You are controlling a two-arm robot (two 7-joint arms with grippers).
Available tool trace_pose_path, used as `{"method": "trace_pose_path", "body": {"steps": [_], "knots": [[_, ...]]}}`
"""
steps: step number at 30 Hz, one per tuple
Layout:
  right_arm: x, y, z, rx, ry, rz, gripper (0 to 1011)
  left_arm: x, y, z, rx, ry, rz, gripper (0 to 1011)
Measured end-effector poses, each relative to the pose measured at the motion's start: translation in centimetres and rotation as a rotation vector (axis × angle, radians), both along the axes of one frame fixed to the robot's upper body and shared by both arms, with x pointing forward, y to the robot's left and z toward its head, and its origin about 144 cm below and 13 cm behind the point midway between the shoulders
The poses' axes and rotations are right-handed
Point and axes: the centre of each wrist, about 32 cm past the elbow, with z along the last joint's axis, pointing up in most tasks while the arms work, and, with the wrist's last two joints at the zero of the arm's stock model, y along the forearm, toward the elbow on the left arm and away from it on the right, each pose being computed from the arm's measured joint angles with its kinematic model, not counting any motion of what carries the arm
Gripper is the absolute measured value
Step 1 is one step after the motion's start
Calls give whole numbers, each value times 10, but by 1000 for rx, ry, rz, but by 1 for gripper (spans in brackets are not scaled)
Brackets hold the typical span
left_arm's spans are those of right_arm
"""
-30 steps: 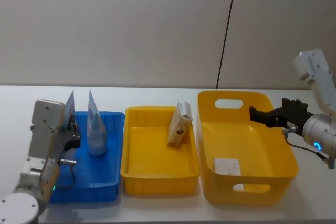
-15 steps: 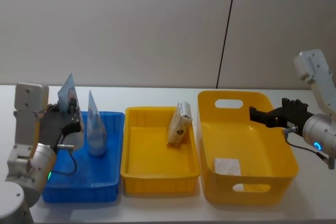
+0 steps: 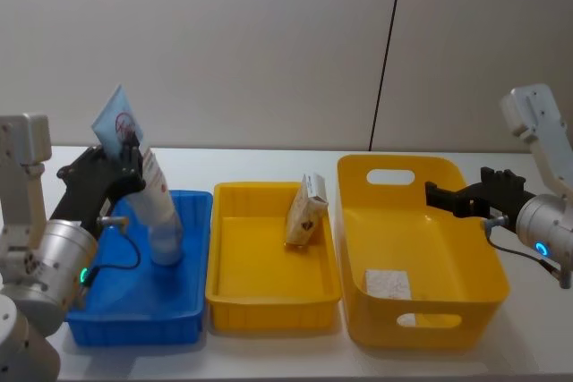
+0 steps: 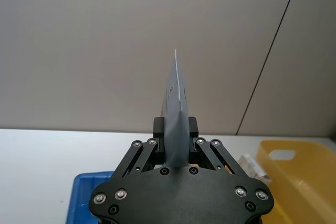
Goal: Bimanual collaborative sorting of washing and personal care products
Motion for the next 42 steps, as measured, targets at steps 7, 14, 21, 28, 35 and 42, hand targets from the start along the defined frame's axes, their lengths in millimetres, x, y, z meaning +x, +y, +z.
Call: {"method": "trace_pose_path", "body": {"steps": [7,14,21,28,35,42], "knots": [[1,1,1,-3,-3,10,1004,-1,-5,9,-108,-24,-52,208],[3,4,6,-19,-19,62,1004,-1,-13,18,-218,-44,-113,208],[7,9,12,-35,-44,138,1003,-1,-26,24,-336,-56,-185,208],[12,14,19,-47,-70,233,1003,1,-43,30,-453,-62,-263,208],[16,17,25,-55,-90,328,1004,3,-63,35,-569,-64,-352,208],[17,16,26,-69,-98,374,1003,5,-82,39,-649,-64,-423,208]]}}
